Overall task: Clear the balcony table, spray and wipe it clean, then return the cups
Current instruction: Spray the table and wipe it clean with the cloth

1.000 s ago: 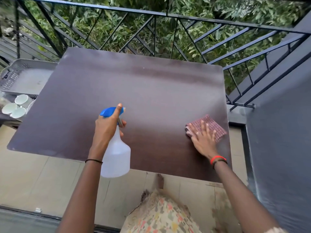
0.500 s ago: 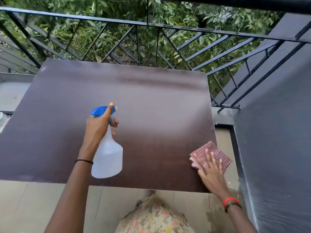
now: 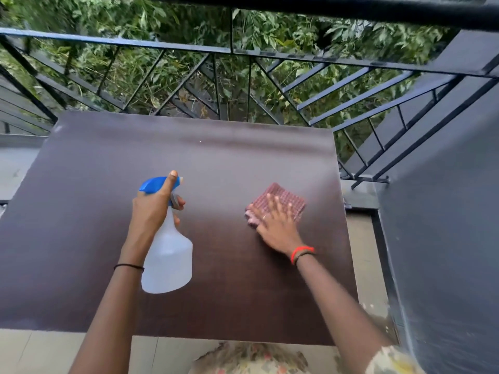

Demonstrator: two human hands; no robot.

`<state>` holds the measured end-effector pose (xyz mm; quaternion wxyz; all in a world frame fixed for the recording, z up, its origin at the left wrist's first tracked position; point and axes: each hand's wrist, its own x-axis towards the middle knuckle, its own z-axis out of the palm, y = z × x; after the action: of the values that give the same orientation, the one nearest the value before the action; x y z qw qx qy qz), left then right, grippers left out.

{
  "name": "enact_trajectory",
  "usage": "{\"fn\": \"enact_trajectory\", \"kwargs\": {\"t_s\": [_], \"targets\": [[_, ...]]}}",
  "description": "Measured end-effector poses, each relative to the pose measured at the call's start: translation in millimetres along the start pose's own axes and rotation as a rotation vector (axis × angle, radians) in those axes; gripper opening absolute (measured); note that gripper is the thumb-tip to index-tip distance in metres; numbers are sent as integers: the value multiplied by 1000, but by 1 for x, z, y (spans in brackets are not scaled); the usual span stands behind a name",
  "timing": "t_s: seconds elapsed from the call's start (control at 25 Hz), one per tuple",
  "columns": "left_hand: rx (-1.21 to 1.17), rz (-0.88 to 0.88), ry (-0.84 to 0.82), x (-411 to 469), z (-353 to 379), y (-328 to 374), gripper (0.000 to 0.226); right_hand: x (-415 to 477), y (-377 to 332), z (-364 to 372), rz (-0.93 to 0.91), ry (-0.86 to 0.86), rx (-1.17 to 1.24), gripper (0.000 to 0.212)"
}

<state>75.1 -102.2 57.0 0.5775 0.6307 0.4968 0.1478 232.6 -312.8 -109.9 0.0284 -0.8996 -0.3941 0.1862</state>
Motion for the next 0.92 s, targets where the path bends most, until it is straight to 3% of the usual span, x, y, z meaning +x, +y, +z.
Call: {"fn": "enact_trajectory", "kwargs": {"t_s": [0.12,0.2,0.36,0.52,0.72,0.92], "targets": [[-18,2,26,15,-1,9,28,-53,-42,24,-331,-26,-36,65],[-34,-3,34,23,-5,9,28,-98,-28,41,-394,25,-67,70],[-27,-33,68,32,-22,0,29,-125,56,25,-98,60,-3,72],[-9,-67,101,37,-42,-11,38,-20,87,-18,168,80,43,60],[-8,-103,96,49,-63,-16,32,115,-16,-43,73,27,-19,55],[14,-101,67,77,-87,-9,34,95,-144,-5,-247,-8,-5,59]]}}
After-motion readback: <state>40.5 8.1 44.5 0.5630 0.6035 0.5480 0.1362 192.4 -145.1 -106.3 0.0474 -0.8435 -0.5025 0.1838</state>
